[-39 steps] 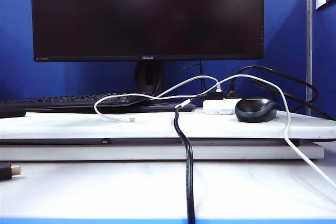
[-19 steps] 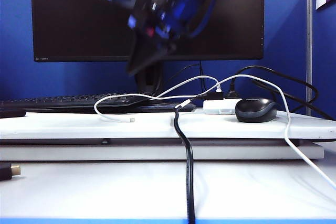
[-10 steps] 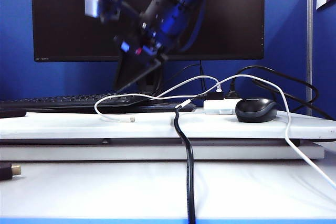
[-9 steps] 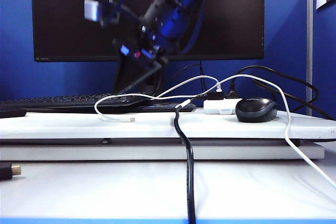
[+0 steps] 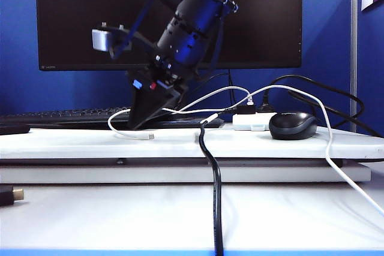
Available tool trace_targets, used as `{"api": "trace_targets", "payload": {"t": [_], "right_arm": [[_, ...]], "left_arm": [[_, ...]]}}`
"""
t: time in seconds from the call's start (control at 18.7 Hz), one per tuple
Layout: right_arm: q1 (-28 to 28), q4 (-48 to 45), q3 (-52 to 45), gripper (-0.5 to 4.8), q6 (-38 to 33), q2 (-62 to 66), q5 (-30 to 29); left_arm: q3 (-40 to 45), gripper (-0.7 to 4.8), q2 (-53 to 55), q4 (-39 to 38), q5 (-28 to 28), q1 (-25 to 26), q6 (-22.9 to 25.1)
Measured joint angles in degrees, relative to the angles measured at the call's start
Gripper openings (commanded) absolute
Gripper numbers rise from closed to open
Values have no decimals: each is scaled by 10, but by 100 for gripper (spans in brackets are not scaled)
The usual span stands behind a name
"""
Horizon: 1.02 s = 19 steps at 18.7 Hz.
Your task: Pick up the Type-C charging cable and the charging base, insert one end of the Type-C charger into the corresponding slot on the base, and finally place the plugged-in charger back on the table.
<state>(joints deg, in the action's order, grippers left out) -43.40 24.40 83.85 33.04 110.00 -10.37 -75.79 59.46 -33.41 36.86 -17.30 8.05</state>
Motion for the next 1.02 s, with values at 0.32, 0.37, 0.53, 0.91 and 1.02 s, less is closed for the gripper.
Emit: {"api": "trace_targets", "payload": {"t": [0.32, 0.37, 0.53, 0.91, 1.02], "right_arm": [[0, 3, 1, 165, 1, 18, 3], [0, 1, 2, 140, 1, 19, 3], [-1, 2, 3, -2, 1, 23, 1], [-1, 18, 11, -2, -2, 22, 2], [2, 47, 34, -2, -9, 10, 3]], "left_arm": [[0, -5, 0, 0, 0, 0, 0], [0, -5, 0, 0, 0, 0, 0], [0, -5, 0, 0, 0, 0, 0], [0, -5, -1, 0, 0, 0, 0], [0, -5, -4, 0, 0, 0, 0]]}}
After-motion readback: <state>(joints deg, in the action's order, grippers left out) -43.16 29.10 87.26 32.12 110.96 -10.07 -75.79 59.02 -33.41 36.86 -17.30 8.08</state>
